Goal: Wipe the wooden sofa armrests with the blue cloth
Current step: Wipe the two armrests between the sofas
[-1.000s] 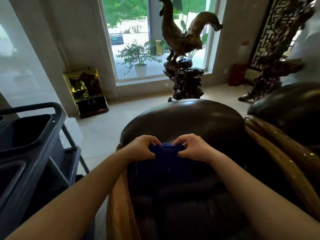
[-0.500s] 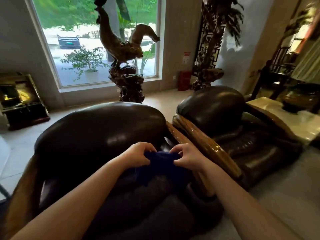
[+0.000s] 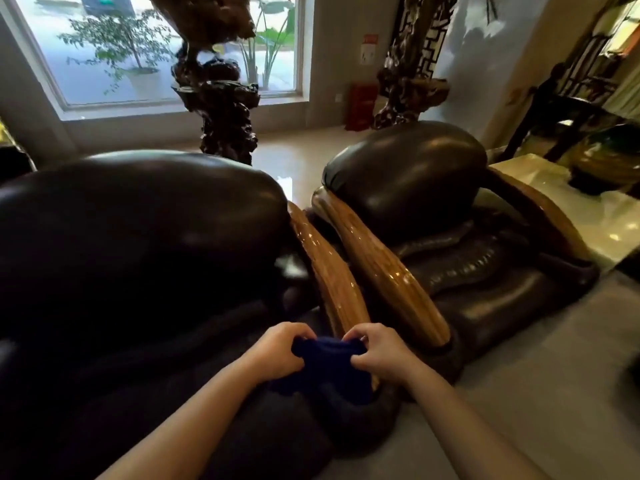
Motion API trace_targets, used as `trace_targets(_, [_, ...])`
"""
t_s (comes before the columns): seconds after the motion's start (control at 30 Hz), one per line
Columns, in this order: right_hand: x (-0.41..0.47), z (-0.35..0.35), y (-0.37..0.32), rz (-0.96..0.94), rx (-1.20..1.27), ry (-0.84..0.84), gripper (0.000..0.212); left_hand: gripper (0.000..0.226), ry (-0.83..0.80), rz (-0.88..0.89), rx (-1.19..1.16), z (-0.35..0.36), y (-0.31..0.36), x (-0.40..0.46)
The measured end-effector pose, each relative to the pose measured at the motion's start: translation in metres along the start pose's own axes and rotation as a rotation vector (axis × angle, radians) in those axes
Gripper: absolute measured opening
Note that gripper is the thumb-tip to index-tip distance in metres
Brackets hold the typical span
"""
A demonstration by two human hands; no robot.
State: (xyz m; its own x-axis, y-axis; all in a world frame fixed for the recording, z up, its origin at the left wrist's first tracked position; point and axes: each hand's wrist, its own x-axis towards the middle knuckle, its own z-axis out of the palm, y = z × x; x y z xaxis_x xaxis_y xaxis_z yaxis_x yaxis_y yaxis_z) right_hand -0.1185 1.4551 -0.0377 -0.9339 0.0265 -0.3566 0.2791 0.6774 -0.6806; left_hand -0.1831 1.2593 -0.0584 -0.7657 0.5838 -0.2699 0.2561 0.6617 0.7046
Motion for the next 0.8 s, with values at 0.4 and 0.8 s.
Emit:
trace_targets(0.4, [0.160, -0.032, 0.144, -0.036, -0.146, -0.073, 0.033, 0.039, 0.062, -0.198, -0.054, 0.098, -0.034, 0.170])
trace_targets(0.8, [0.243, -0.027, 0.228, -0.171, -0.166, -0.155, 0.036, 0.041, 0.167, -0.319, -0.145, 0.162, -0.065, 0.242])
